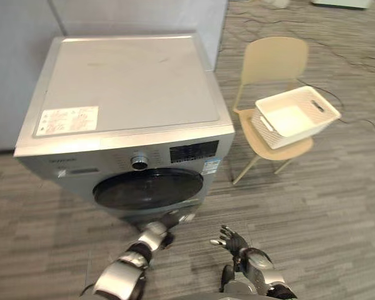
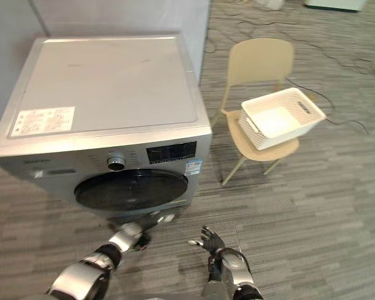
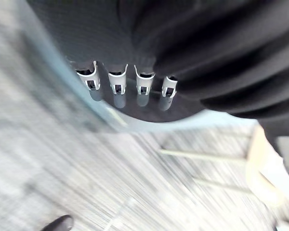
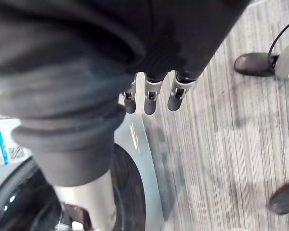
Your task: Pick up the laundry basket with both hands and put the clothes into the washing machine.
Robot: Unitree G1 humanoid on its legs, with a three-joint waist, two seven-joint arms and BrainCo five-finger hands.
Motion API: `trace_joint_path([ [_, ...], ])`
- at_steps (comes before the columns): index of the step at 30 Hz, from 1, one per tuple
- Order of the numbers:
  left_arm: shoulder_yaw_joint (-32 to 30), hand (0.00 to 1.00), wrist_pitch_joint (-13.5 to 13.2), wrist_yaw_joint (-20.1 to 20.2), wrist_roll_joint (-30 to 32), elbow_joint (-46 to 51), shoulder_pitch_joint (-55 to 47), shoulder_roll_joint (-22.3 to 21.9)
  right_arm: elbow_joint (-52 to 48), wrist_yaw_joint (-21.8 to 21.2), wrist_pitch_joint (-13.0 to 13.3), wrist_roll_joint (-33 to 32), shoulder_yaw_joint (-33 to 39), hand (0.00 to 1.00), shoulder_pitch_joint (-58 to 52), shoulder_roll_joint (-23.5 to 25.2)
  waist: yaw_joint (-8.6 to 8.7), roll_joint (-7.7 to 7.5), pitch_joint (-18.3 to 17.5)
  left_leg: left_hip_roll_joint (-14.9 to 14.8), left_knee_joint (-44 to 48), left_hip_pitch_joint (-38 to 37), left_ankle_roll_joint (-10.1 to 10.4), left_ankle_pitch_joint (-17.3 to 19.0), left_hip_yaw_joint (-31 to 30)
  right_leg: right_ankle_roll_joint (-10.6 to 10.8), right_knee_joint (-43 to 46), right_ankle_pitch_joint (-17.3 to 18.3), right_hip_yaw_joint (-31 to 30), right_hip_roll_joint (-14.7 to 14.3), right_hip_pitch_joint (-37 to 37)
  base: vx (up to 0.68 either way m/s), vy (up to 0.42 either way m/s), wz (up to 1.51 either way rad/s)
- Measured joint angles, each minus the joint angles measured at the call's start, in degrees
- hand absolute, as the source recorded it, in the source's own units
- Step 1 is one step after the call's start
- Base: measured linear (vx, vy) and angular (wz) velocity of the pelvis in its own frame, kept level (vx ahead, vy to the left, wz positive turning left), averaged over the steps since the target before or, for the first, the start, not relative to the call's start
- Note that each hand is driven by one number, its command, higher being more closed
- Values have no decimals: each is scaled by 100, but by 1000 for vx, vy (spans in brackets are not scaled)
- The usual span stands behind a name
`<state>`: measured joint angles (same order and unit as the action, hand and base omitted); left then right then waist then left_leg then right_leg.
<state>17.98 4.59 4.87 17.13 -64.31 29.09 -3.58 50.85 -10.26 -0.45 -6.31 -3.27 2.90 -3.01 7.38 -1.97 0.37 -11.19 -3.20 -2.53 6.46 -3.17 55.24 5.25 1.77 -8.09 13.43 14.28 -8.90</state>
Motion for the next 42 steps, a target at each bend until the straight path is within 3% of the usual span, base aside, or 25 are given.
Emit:
trace_joint_path([
  [2, 387, 0, -132, 4, 160, 2, 248, -196, 73, -1, -4, 8, -1, 0, -155, 1, 154, -54, -18, 207, -92, -47, -10, 46, 22, 153, -27, -25, 49, 121, -34, 26, 109, -29],
  [3, 520, 0, -150, 5, 164, 9, 260, -257, 73, -6, -4, 9, 1, 0, -275, 36, 152, -100, -48, 220, -82, -84, -20, 53, 45, 197, -31, -55, 41, 131, -30, 3, -8, -20],
  [5, 779, 0, -129, 5, 167, 2, 231, -317, 77, -8, -2, 8, 9, 0, -462, 58, 142, -38, -46, 202, -69, -124, -23, 54, 108, 200, -51, -52, 37, 109, -13, 6, -81, -18],
  [7, 949, 0, -130, -12, 167, 20, 231, -365, 78, 6, -2, 9, 87, 0, -489, -5, 123, 131, 10, 129, -73, -103, -21, 54, 151, 207, -97, -47, 38, 69, -31, -7, -132, -11],
  [11, 1135, 0, -212, -86, 161, 511, 59, -382, 40, 52, 32, 1, 261, 0, -492, -140, 116, 213, 8, 90, -65, 2, -20, 52, 53, 326, -97, 54, 106, 65, -28, -31, -117, 12],
  [15, 1173, 0, -504, -92, 65, 1558, -889, 0, 38, 177, 142, -13, 416, 0, -519, -173, 108, 237, 22, 34, -61, 187, 12, -7, -377, 321, -98, 132, 547, 39, 81, -21, -87, 49],
  [17, 1148, 0, -501, 138, -59, 2194, -1650, 509, 46, 199, 215, -19, 462, 0, -525, -172, 83, 307, 31, 26, -71, 225, 30, -37, -636, 263, -96, 173, 716, 1, 185, -35, -86, 42],
  [20, 661, 0, -588, 365, -85, 4000, -2702, 978, 52, 212, 287, -49, 451, 0, -460, -170, -49, 344, 51, 75, -96, 466, -20, -113, -872, 286, -121, 339, 891, 54, 131, -38, -58, 34],
  [23, 137, 0, -771, 264, -98, 5368, -3444, 1042, 57, 220, 445, -112, 445, 0, -484, -170, -253, 368, 73, 122, -179, 549, -21, -208, -974, 404, -140, 491, 926, 79, 126, -62, -83, 26],
  [24, -82, 0, -1000, -9, -101, 6276, -3791, 1035, 63, 252, 593, -229, 413, 0, -511, -176, -381, 414, 82, 103, -207, 553, -33, -251, -1007, 400, -144, 493, 961, 50, 146, -64, -64, 10],
  [26, -313, 0, -1269, -340, -110, 7268, -3962, 971, 68, 265, 745, -262, 380, 0, -602, -161, -464, 418, 79, 87, -207, 523, -35, -256, -1052, 399, -136, 492, 1011, 38, 214, -37, -36, 16],
  [30, -822, 0, -1755, -1027, -111, 8769, -3966, 691, 186, 273, 824, -257, 296, 0, -886, -21, -513, 347, 85, 77, -209, 378, -36, -255, -1230, 398, -82, 492, 1185, 54, 482, -27, -10, 21],
  [35, -1906, 0, -1905, -1579, 11, 9168, -4454, 558, 171, 257, 835, -208, 286, 0, -913, 97, -557, 286, 71, 71, -210, 323, -36, -255, -1289, 398, -76, 492, 1299, 67, 595, -40, -13, 11],
  [38, -2570, 0, -1886, -1827, 55, 9020, -4796, 284, 166, 258, 817, -208, 293, 0, -975, 96, -705, 281, 74, 67, -210, 280, -41, -259, -1329, 399, -79, 495, 1365, 70, 690, -40, -18, 11],
  [42, -3458, 0, -1624, -2115, 139, 7481, -4764, 12, 100, 259, 725, -214, 298, 0, -995, 153, -839, 291, 66, 29, -216, 284, -79, -292, -1456, 370, -43, 557, 1600, 80, 804, -54, -31, 21],
])
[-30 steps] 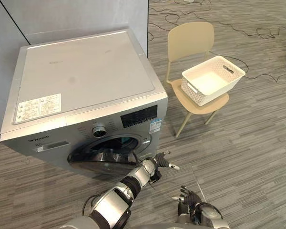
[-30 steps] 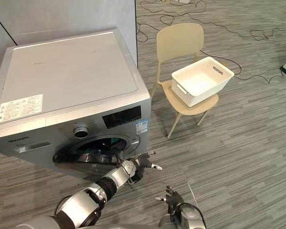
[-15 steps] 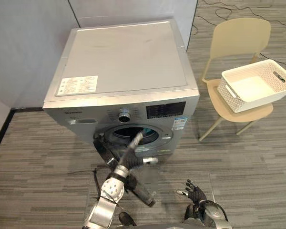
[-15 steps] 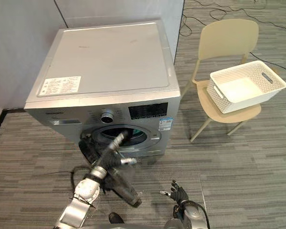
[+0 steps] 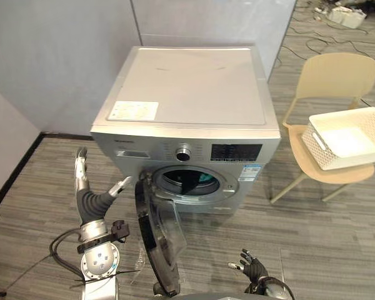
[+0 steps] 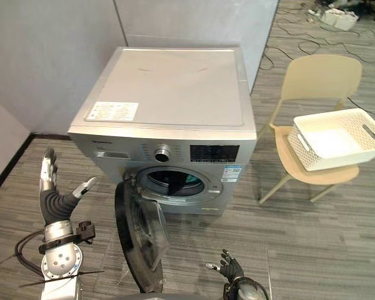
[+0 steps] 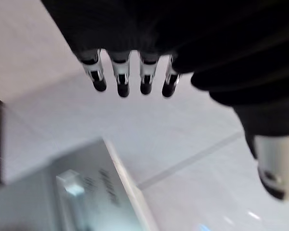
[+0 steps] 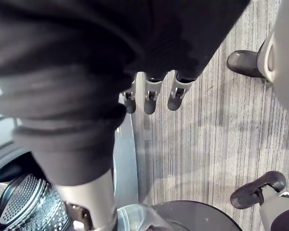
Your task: Pick up the laundry basket with both hands and put the clothes into the washing machine.
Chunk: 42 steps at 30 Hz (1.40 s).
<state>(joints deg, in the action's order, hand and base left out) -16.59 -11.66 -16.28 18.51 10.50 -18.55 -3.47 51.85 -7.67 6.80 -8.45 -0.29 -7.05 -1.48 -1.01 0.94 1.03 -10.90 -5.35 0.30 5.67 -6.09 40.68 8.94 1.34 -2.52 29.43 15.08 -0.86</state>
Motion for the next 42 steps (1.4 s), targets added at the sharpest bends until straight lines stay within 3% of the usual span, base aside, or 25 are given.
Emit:
trace_joint_path([
  [3, -838, 0, 718, 136, -382, -2374, 154, -91, -271, -13, -168, -1, -11, 0, -5, 131, 10, -17, -9, -4, -39, -7, -2, -3, 23, 13, 53, 126, 1, 16, -29, -58, -37, -2],
  [6, -1828, 0, 1160, 201, -1038, -4414, 502, -209, -418, -14, -304, -4, 25, 0, -40, 98, -15, -64, -35, -20, -34, -48, 25, -21, 147, 3, 55, 132, -121, -22, -85, -32, -30, -17],
  [9, -2007, 0, 1275, 277, -1498, -5388, 488, -199, -455, -7, -310, -30, 77, 0, -75, 88, -6, -112, -66, -36, -13, -61, 39, -30, 247, 1, 53, 131, -268, -56, -151, -12, -24, -21],
  [12, -2016, 0, 1272, 631, -1687, -5845, 622, -206, -455, -7, -321, -44, 159, 0, -182, 89, -9, -151, -102, -115, -11, -53, 66, -46, 338, -3, 54, 131, -363, -113, -241, -32, -51, -19],
  [13, -1977, 0, 1275, 962, -1770, -6130, 774, -203, -455, -8, -353, -34, 162, 0, -199, 92, -5, -137, -98, -109, -13, -63, 78, -53, 377, -11, 53, 134, -402, -139, -275, -40, -25, -20],
  [15, -1777, 0, 1272, 1253, -1791, -6318, 993, -205, -455, -8, -368, -18, 167, 0, -211, 87, 3, -126, -105, -129, -16, -74, 86, -58, 387, -22, 53, 139, -435, -165, -303, -41, -38, -16],
  [17, -1097, 0, 1262, 1533, -1797, -6354, 1379, -77, -471, -6, -369, 7, 157, 0, -202, 74, 5, -127, -109, -243, -11, 103, 114, -104, 395, -59, 73, 126, -455, -235, -472, -63, -79, -4],
  [21, -366, 0, 1255, 1367, -1921, -6525, 2203, -44, -655, 20, -363, -2, 99, 0, -6, 52, 19, -210, -46, -316, -4, 592, 59, -260, 394, -196, 93, 28, -484, -340, -983, -78, -66, -7],
  [24, 542, 0, 1257, 1187, -2034, -6535, 2743, 208, -922, 140, -329, -51, -28, 0, 238, 36, 32, -368, 112, -366, -3, 793, 21, -327, 490, -281, 129, -40, -647, -406, -1308, -83, -42, -24],
  [26, 946, 0, 1256, 1050, -2079, -6555, 3330, 276, -1195, 179, -290, -62, -94, 0, 371, 36, 85, -469, 277, -375, -2, 922, -5, -370, 525, -313, 156, -97, -727, -416, -1495, -104, -29, -18],
  [30, 2378, 0, 1113, 999, -2130, -6568, 4630, 283, -1513, 274, -260, -166, -306, 0, 600, 72, 335, -647, 600, -354, -2, 1008, -45, -405, 687, -338, 127, -228, -915, -415, -1706, -93, -17, -19],
  [35, 3201, 0, 1002, 1089, -2099, -6571, 5138, -109, -1516, 302, -226, -220, -302, 0, 593, 90, 533, -589, 668, -411, -2, 930, -43, -402, 904, -359, 23, -299, -1099, -489, -1748, -10, -16, -25],
  [42, 3683, 0, 1014, 1112, -1767, -6627, 5154, -277, -1521, 395, -199, -222, -305, 0, 636, -39, 560, -499, 850, -442, -1, 866, -39, -399, 1114, -363, -26, -302, -1284, -549, -1799, -13, -30, -14],
])
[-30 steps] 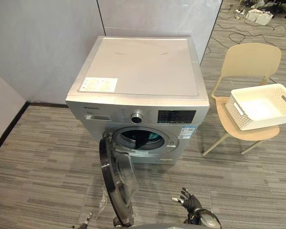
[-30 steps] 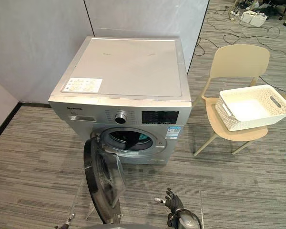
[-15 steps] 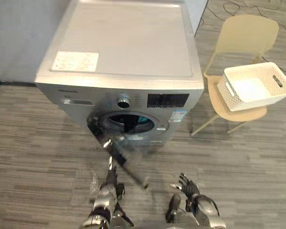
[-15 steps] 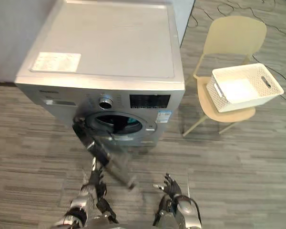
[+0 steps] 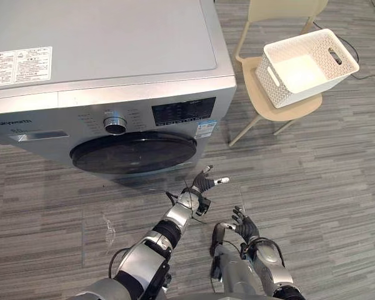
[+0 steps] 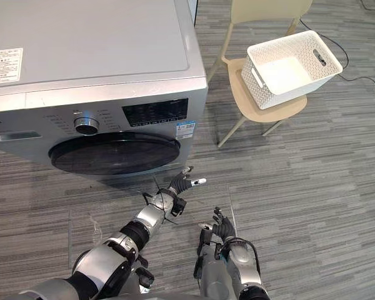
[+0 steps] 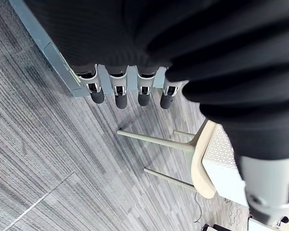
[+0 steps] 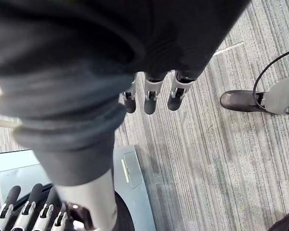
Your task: Pick up the laundry basket with both hands and put the clothes into the washing machine.
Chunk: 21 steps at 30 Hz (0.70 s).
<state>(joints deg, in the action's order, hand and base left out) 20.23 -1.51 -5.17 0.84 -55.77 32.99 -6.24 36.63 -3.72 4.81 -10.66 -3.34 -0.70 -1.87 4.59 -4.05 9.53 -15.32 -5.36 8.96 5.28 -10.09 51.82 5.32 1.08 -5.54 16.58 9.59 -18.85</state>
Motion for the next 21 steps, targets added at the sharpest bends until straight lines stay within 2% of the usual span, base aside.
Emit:
trace_joint_path([
  [4, 5, 0, -59, -8, -2, 43, -162, 64, 2, 5, 53, 2, 4, 0, 0, 6, -37, 28, 18, -6, 1, -34, 0, 0, -2, 0, -15, 0, 11, 1, 48, -9, -11, 0],
  [8, -71, 0, -195, 30, -1, 483, -985, 366, 58, 12, 131, 0, 25, 0, -11, 23, -74, 142, 89, -59, 125, -123, -1, 2, -159, 4, -50, 6, 129, 26, 289, -16, -14, 18],
  [11, -495, 0, -308, 149, -22, 886, -1960, 703, 387, 10, 158, 4, 90, 0, -3, 16, -148, 249, 119, -71, 203, -174, 0, 1, -425, 4, -143, 57, 369, 18, 594, -42, -13, 40],
  [13, -964, 0, -423, 217, -57, 1095, -2667, 861, 828, 7, 157, 8, 218, 0, -70, -81, -265, 412, 88, -60, 205, -189, 0, 1, -751, 41, -130, 167, 704, 22, 886, -26, 8, 72],
  [15, -1201, 0, -484, 281, -175, 1125, -3041, 952, 1097, 3, 152, 39, 267, 0, -171, -96, -357, 483, 45, -40, 241, -191, -1, 2, -998, 73, -54, 287, 1024, 77, 1132, -7, 53, 112],
  [17, -1554, 0, -567, 318, -302, 1259, -3442, 1122, 1405, 2, 148, 130, 365, 0, -281, -180, -417, 480, 37, -29, 785, 67, -320, 228, -1061, 201, 249, 585, 1823, 342, 1578, -14, 111, 178],
  [18, -1633, 0, -596, 331, -303, 1276, -3498, 1167, 1445, 2, 148, 134, 407, 0, -327, -189, -424, 478, 38, -61, 1022, 156, -463, 364, -921, 228, 312, 643, 2037, 423, 1690, -7, 195, 187],
  [19, -1840, 0, -648, 364, -314, 1283, -3668, 1213, 1595, 9, 157, 158, 475, 0, -287, -281, -468, 473, 31, -152, 1575, 295, -710, 681, -472, 318, 401, 716, 2479, 510, 1974, 18, 186, 157],
  [20, -1927, 0, -655, 368, -375, 1287, -3780, 1221, 1664, 11, 158, 169, 544, 0, -269, -349, -571, 481, 24, -183, 1781, 304, -766, 852, -267, 340, 409, 726, 2652, 551, 2121, 10, 187, 134],
  [21, -1995, 0, -671, 380, -445, 1297, -3871, 1218, 1724, 16, 156, 168, 606, 0, -232, -371, -617, 477, 23, -165, 1855, 318, -734, 923, -328, 340, 410, 724, 2748, 579, 2206, 2, 144, 88],
])
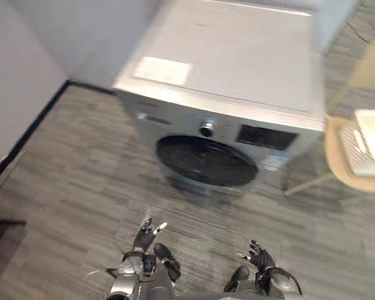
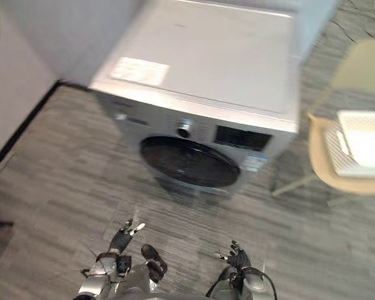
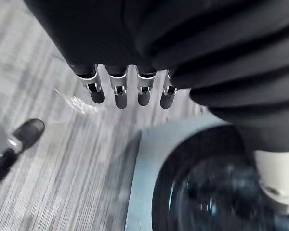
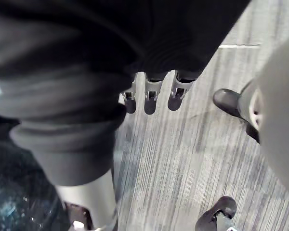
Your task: Pick up the laundry basket with both hands and put the clothes into the washing machine.
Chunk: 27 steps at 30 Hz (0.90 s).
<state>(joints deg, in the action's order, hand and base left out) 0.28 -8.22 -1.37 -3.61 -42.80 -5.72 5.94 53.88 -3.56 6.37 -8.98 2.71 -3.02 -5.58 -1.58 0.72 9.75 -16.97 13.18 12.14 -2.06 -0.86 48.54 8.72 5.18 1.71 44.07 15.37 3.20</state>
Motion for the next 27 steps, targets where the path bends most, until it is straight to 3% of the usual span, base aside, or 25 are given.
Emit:
trace_joint_path([
  [3, -260, 0, 5, 39, -112, -101, -340, -23, 53, 11, -12, -5, 493, 0, 11, 45, -56, -43, -25, 294, 278, 109, -87, 412, -509, 12, 298, -3, 557, 335, 395, -1, 230, 103],
  [5, -328, 0, 10, 133, -232, -378, -455, -60, 155, 11, -15, -193, 725, 0, 75, 22, -52, -66, -85, 621, 327, 200, -166, 649, -869, -138, 1233, -17, 622, 860, 375, 33, 271, 108],
  [6, -356, 0, 13, 135, -252, -410, -449, -78, 154, 10, -16, -220, 781, 0, 78, 37, -48, -66, -86, 726, 252, 182, -174, 652, -965, -272, 1635, -107, 516, 1049, 290, 76, 356, 121],
  [7, -379, 0, 11, 135, -253, -455, -450, -82, 154, 11, -21, -237, 823, 0, 75, 68, -26, -39, -93, 876, 82, 104, -153, 633, -1214, -741, 2510, -394, -23, 1299, -48, 103, 262, 123],
  [8, -385, 0, 13, 127, -251, -491, -454, -92, 146, -6, -21, -237, 820, 0, 93, 148, 35, -41, -91, 959, -74, 39, -198, 576, -1605, -608, 3240, -78, -823, 1141, -413, 124, 228, 126],
  [9, -389, 0, 17, 126, -250, -507, -470, -66, 147, -6, -20, -237, 819, 0, 106, 200, 64, -64, -96, 1039, -178, -30, -181, 555, -1738, -510, 3514, 148, -1137, 958, -581, 172, 172, 122],
  [10, -388, 0, 16, 127, -254, -497, -505, -72, 117, -7, -11, -246, 818, 0, 90, 262, 75, -55, -87, 1170, -411, -191, -219, 467, -2017, -458, 3779, 584, -1659, 521, -901, 149, 128, 97],
  [13, -317, 0, 9, 147, -232, -525, -439, -142, 15, -11, 0, -333, 768, 0, -73, 302, 77, -166, -128, 1571, -606, -380, -254, 442, -2798, -451, 3264, 1107, -2368, -247, -1527, 198, 120, 145],
  [15, -317, 0, 5, 131, -220, -665, -265, -171, -177, 2, -2, -401, 838, 0, -275, 336, 84, -133, -115, 1774, -607, -429, -274, 456, -3362, -429, 2729, 1121, -2698, -370, -1782, 213, 49, 182],
  [17, -340, 0, 14, 119, -219, -753, -156, -228, -274, 4, -3, -407, 902, 0, -440, 376, 65, -77, -107, 1904, -605, -504, -276, 461, -3861, -258, 2038, 1000, -3012, -429, -1848, 245, 15, 173],
  [19, -579, 0, 17, 116, -218, -756, -171, -295, -348, 17, -13, -424, 977, 0, -535, 484, 71, -158, -162, 2081, -650, -619, -288, 475, -4434, -294, 1456, 733, -3278, -400, -1794, 250, -39, 160],
  [21, -735, 0, 18, 121, -208, -782, -181, -300, -373, 10, -18, -423, 979, 0, -611, 557, 62, -269, -224, 2171, -660, -783, -325, 536, -4682, -313, 1412, 723, -3318, -368, -1668, 275, -105, 124],
  [23, -889, 0, 23, 126, -168, -839, -192, -309, -384, -5, -16, -387, 967, 0, -635, 650, 72, -328, -269, 2264, -285, -801, -201, 789, -5052, -393, 1333, 688, -2936, -431, -1277, 346, -177, 108],
  [24, -953, 0, 27, 126, -167, -841, -196, -319, -382, -13, -18, -381, 951, 0, -645, 670, 62, -357, -287, 2277, -138, -786, -107, 918, -5085, -509, 1274, 602, -2801, -448, -1150, 249, -184, 77],
  [25, -1192, 0, 40, 126, -171, -850, -207, -365, -415, -19, -23, -338, 928, 0, -646, 726, 60, -370, -329, 1845, 602, -556, 127, 1553, -4338, -561, 1047, 452, -2392, -498, -762, 201, -176, 69],
  [26, -1323, 0, 40, 112, -176, -836, -206, -465, -525, -13, -23, -271, 901, 0, -643, 613, 66, -183, -337, 1358, 1160, -339, 426, 1802, -3823, -614, 954, 440, -2220, -677, -617, 210, -188, 62],
  [27, -1362, 0, 38, 108, -194, -834, -203, -522, -584, -5, -15, -243, 901, 0, -651, 564, 59, -105, -357, 1178, 1518, -175, 463, 1773, -3544, -637, 943, 539, -2154, -731, -580, 162, -144, 55],
])
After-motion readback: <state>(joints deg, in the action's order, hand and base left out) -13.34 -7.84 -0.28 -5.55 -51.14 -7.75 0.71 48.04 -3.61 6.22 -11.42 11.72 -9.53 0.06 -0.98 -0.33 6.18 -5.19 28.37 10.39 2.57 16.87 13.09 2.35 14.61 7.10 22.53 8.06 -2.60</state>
